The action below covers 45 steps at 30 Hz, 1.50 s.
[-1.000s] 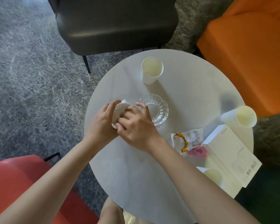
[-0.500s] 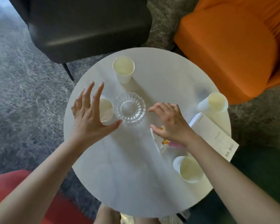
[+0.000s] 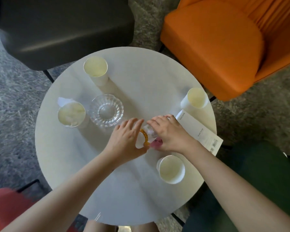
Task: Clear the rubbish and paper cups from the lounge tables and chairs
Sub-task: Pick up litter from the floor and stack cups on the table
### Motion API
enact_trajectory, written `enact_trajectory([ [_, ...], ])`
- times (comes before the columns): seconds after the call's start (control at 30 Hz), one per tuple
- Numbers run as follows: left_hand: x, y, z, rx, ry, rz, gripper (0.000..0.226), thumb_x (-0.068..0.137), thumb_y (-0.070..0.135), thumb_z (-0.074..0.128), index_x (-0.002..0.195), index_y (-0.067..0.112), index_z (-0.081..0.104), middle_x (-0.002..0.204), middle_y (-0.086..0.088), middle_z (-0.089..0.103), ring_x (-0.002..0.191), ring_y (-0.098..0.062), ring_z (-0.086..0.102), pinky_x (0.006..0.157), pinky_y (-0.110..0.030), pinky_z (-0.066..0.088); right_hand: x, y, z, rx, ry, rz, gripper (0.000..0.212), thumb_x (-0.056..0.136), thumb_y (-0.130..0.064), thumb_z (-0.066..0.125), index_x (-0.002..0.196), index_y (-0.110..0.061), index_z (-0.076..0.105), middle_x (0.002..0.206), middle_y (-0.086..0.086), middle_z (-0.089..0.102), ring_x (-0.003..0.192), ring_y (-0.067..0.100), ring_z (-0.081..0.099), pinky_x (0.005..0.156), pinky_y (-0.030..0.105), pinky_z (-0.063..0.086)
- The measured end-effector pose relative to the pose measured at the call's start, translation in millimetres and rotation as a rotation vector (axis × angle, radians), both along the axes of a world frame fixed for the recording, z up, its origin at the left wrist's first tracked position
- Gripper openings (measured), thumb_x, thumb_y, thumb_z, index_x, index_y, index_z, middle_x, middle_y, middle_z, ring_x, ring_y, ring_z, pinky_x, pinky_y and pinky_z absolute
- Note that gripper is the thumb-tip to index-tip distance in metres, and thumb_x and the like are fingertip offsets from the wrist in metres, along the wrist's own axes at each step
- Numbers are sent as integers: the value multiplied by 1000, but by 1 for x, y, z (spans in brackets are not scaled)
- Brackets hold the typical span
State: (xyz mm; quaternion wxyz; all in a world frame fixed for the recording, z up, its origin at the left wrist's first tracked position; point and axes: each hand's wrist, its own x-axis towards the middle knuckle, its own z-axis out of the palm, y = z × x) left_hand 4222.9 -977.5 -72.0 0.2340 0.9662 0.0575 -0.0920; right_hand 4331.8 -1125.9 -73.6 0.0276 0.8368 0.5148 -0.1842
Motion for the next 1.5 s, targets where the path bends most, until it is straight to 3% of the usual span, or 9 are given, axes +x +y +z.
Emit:
enact_trajectory([
  [0.17, 8, -21, -21, 174, 113, -48, 90, 64, 62, 58, 137, 20, 27, 122, 2, 45, 112, -22, 42, 88, -32, 32, -4, -2, -12, -10, -20, -28, 71, 73, -44, 62, 132, -15, 35, 129, 2, 42, 122, 20, 38, 105, 35, 10],
  [0.43, 15, -9, -17, 166, 112, -8, 43, 71, 35, 58, 109, 14, 51, 105, -3, 50, 98, -25, 43, 74, -31, 37, -2, 10, -12, 131, 18, -16, 36, 72, -32, 60, 102, -11, 58, 99, 5, 59, 98, 24, 54, 101, 34, 22],
  [0.5, 14, -3, -14, 133, 87, -26, 32, 79, 29, 54, 106, 13, 55, 104, -4, 52, 98, -25, 43, 77, -31, 40, -3, 15, -7, 214, 53, -13, 20, 70, -20, 65, 83, -5, 60, 80, 10, 61, 77, 30, 59, 82, 38, 41],
  [0.6, 13, 3, -14, 122, 99, -59, 22, 90, 26, 44, 105, 12, 53, 103, -3, 51, 99, -23, 42, 82, -29, 38, -5, 22, 0, 276, 163, -28, 16, 69, -5, 70, 70, 0, 55, 66, 16, 56, 58, 32, 55, 54, 33, 41],
  [0.7, 13, 9, -16, 133, 166, -91, 20, 94, 21, 36, 107, 13, 48, 103, -2, 51, 95, -20, 43, 85, -33, 41, -6, 28, -4, 225, 221, -46, 10, 86, -8, 55, 83, 0, 52, 74, 17, 58, 68, 34, 55, 55, 33, 31],
  [0.93, 7, 9, -10, 50, 229, 34, 25, 78, -3, 38, 100, 9, 44, 90, -11, 57, 73, -19, 30, 66, -37, 39, -10, 42, -9, 161, 241, -20, 12, 91, -7, 41, 98, -3, 49, 91, 19, 63, 82, 39, 57, 60, 32, 27],
  [1.23, -17, 28, 1, -84, 74, 118, 15, 80, 0, 40, 84, 14, 39, 84, -14, 61, 78, -30, 47, 64, -42, 41, -23, 65, 8, 184, 285, 56, 21, 85, -1, 43, 104, 1, 50, 94, 25, 64, 84, 43, 58, 64, 37, 34],
  [1.33, -38, 39, 5, -48, 161, 122, 20, 75, -4, 40, 88, 12, 41, 89, -12, 61, 81, -28, 47, 61, -38, 39, -35, 77, 7, 98, 319, 130, 22, 88, -7, 42, 109, -2, 47, 104, 18, 63, 94, 38, 57, 66, 36, 34],
  [1.5, -74, 67, -2, 135, 203, 96, 25, 90, 29, 44, 110, 15, 49, 103, -5, 57, 99, -28, 49, 74, -33, 37, -58, 98, -4, 65, 189, 275, 26, 90, -31, 46, 107, -11, 48, 105, 7, 57, 98, 28, 53, 78, 33, 32],
])
